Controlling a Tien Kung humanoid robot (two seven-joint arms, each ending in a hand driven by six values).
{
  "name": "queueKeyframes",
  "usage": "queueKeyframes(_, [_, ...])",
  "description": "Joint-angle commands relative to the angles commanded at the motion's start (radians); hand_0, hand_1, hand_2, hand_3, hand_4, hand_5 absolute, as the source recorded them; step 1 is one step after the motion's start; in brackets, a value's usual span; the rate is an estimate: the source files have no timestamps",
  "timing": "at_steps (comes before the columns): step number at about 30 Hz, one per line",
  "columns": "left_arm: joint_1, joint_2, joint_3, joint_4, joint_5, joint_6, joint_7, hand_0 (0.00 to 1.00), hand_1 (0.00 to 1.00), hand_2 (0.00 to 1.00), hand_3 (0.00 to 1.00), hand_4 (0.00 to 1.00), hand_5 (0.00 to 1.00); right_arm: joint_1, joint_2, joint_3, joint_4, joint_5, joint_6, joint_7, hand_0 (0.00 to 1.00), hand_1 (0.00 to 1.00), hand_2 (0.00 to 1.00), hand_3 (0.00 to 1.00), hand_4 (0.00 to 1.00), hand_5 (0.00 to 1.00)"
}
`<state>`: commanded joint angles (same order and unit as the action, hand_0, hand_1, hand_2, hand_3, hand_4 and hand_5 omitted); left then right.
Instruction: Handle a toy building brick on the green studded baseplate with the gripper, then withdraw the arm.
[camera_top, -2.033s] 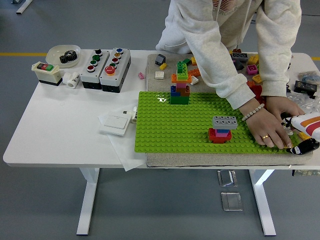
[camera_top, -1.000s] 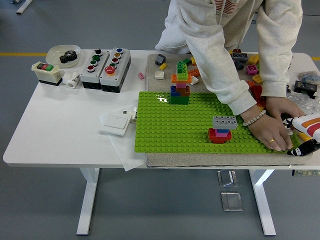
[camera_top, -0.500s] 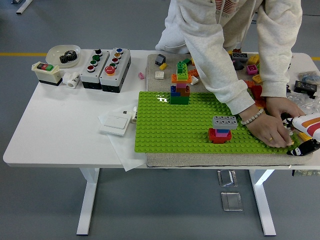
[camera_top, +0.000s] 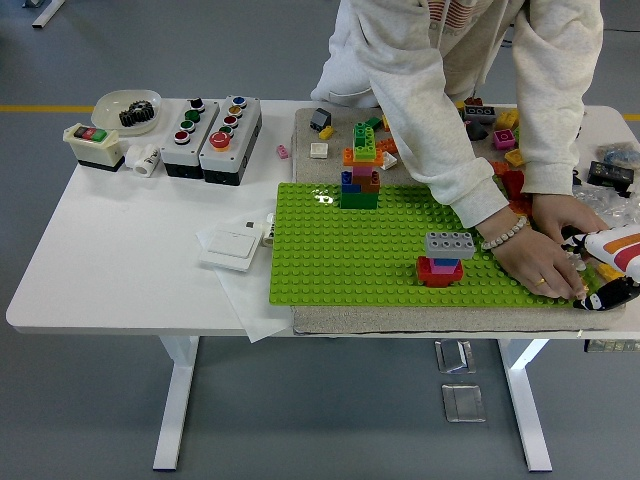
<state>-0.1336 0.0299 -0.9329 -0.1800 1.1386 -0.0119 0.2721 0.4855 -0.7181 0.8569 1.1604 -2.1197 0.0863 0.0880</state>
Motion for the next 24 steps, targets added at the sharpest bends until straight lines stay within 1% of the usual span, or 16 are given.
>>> queueKeyframes(8, [-0.001, 0.001, -0.001, 0.0, 0.002, -0.001, 0.001, 0.775, 0.722, 0.647, 0.561, 0.588, 0.612, -0.002, -0.001, 0.0, 0.001, 0.035, 0.001, 0.0, 0.663, 0.671, 0.765, 0.849, 0.963, 0.314])
queueKeyframes(24, [-0.006, 0.003, 0.004, 0.0, -0.004, -0.001, 0.001, 0.774, 0.724, 0.646, 0.561, 0.588, 0.612, -0.001, 0.0, -0.003, -0.002, 0.047, -0.006, -0.005, 0.653, 0.661, 0.757, 0.841, 0.96, 0.318])
